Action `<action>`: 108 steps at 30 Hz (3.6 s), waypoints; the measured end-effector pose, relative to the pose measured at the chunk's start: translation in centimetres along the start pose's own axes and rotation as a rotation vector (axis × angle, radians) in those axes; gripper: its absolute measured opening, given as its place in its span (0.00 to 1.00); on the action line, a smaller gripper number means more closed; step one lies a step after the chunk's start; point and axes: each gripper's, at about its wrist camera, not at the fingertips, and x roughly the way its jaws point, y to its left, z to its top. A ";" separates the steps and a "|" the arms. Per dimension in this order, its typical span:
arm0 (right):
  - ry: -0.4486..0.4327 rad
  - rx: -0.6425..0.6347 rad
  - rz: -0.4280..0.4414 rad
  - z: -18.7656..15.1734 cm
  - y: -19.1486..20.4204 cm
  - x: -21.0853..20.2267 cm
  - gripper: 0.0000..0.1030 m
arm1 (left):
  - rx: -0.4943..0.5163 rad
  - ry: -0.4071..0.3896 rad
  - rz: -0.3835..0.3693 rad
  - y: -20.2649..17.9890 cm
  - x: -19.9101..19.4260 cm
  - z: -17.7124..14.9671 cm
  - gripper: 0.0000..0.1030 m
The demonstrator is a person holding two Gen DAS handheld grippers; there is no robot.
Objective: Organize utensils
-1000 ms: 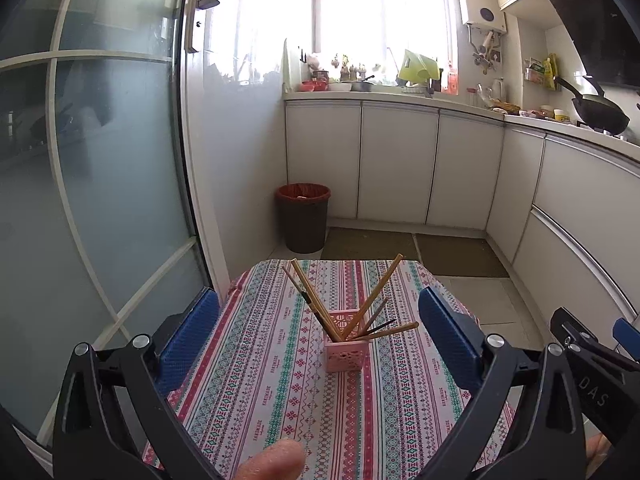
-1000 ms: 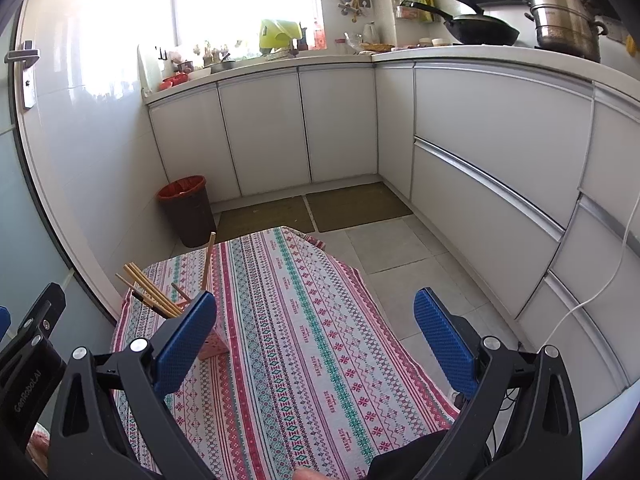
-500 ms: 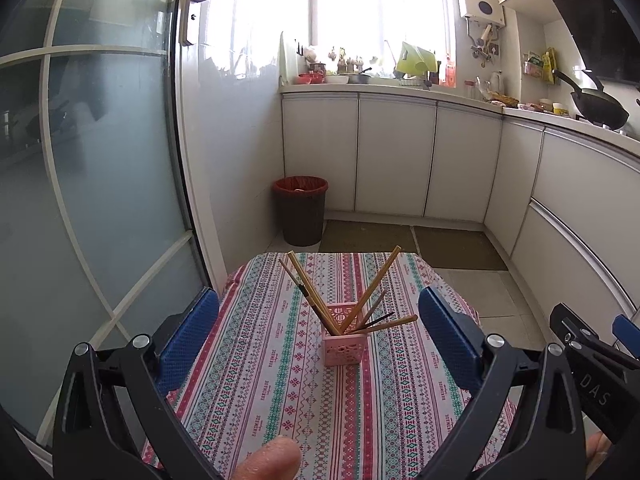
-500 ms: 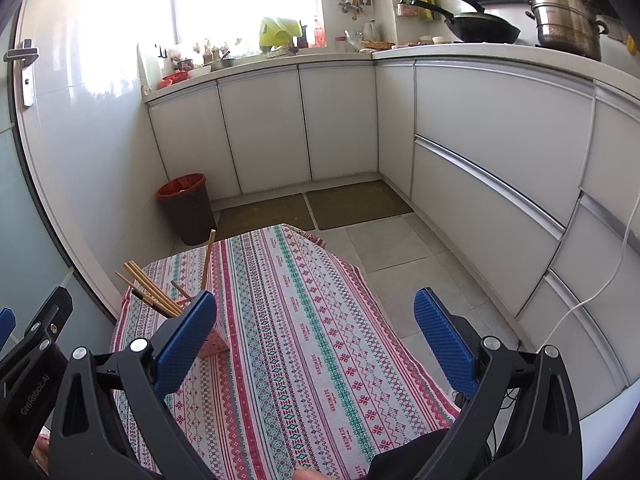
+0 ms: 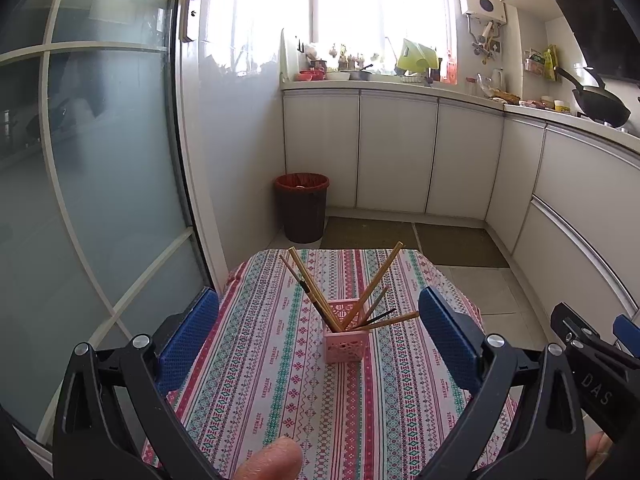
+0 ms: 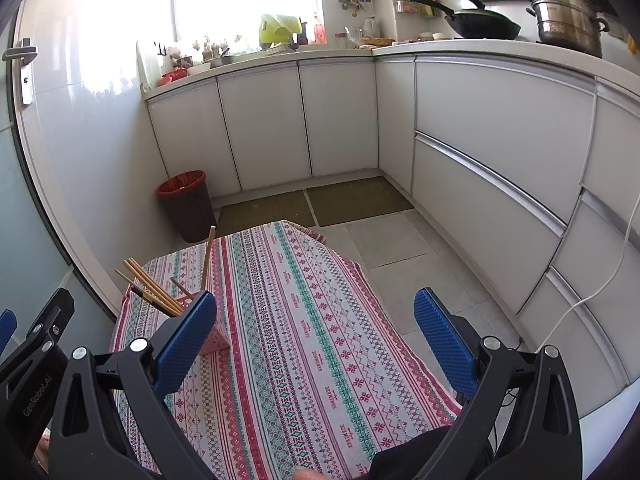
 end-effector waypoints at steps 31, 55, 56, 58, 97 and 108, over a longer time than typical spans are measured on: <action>0.022 0.011 0.001 -0.5 0.0 0.4 0.93 | -0.004 0.022 0.007 -0.2 0.5 -0.6 0.93; 0.035 0.012 -0.002 -0.7 -0.1 0.9 0.93 | -0.009 0.037 0.017 -0.2 0.7 -0.8 0.93; 0.035 0.011 -0.002 -0.7 -0.1 0.9 0.93 | -0.009 0.037 0.017 -0.2 0.7 -0.8 0.93; 0.035 0.011 -0.001 -0.7 0.0 0.9 0.93 | -0.007 0.037 0.018 -0.2 0.7 -0.8 0.93; 0.046 0.010 -0.003 -0.9 0.1 1.2 0.93 | 0.005 0.020 0.034 -0.3 0.9 -0.8 0.93; 0.045 0.013 -0.006 -1.0 0.1 1.3 0.93 | 0.029 -0.024 0.003 -0.4 0.4 -1.0 0.94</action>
